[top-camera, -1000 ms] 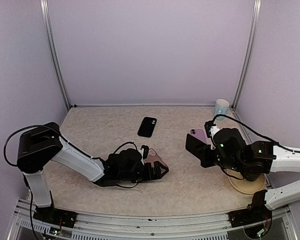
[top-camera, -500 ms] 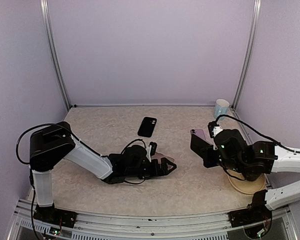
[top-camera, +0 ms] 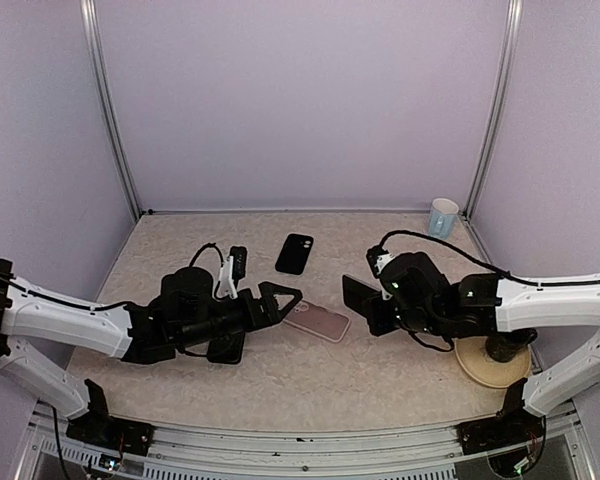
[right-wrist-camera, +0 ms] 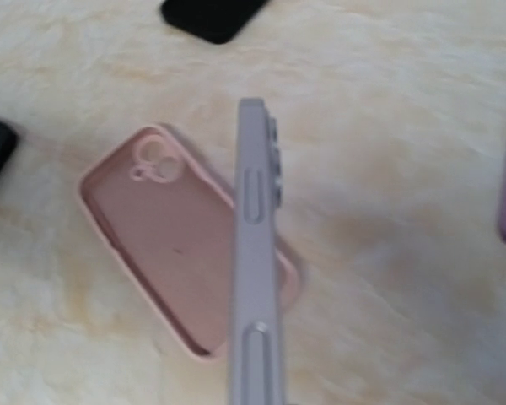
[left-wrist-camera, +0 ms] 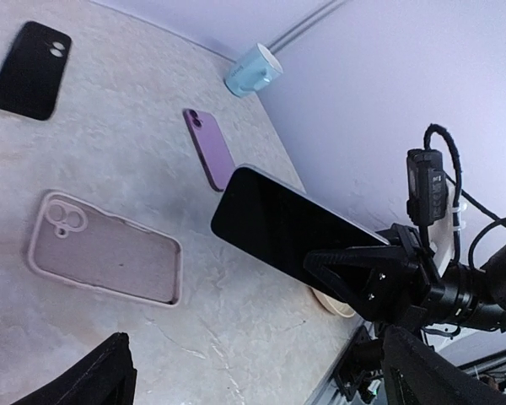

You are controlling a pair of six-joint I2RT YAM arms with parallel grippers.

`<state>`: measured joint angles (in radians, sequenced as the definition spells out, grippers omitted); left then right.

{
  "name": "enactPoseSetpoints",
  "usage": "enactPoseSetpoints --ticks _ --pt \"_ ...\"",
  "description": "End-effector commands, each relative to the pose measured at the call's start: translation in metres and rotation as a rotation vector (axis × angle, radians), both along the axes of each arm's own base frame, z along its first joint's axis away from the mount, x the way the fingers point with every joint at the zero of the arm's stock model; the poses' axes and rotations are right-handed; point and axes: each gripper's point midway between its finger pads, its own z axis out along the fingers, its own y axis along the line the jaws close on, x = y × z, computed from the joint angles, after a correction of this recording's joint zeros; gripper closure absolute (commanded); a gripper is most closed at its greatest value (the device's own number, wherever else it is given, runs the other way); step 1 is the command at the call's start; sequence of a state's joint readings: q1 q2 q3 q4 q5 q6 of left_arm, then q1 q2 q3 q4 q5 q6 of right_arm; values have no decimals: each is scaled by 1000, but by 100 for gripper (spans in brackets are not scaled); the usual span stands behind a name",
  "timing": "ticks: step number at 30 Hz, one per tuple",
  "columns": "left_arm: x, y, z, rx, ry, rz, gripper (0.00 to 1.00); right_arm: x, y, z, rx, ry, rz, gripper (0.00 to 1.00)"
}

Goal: Put the phone into the phone case
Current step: Adjust the phone case at the center of the board, then install the phone on the phone case.

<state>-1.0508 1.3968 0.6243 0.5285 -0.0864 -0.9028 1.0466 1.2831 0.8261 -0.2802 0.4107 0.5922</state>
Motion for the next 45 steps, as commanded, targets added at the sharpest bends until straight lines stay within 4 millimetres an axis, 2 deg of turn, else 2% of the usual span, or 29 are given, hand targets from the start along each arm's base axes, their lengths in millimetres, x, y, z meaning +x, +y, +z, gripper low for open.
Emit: enactPoseSetpoints --ticks 1,7,9,16,21,24,32,41,45 --pt "0 46 -10 132 -36 136 1 18 42 17 67 -51 70 100" --pt "-8 80 6 282 -101 232 1 31 81 10 78 -40 154 100" --pt "-9 90 5 325 -131 242 1 35 91 7 76 -40 175 100" --pt "-16 129 10 213 -177 325 1 43 121 -10 70 -2 242 100" --pt "-14 144 14 122 -158 340 1 43 127 -23 62 27 255 100" --pt "-11 143 11 152 -138 342 1 42 125 -27 54 32 254 100" --pt "-14 123 10 146 -145 272 1 40 122 -41 28 47 263 100" --pt "-19 123 13 100 -157 253 1 46 116 -57 -4 47 262 100" --pt "-20 123 10 104 -151 249 1 42 120 -64 -13 54 309 100"
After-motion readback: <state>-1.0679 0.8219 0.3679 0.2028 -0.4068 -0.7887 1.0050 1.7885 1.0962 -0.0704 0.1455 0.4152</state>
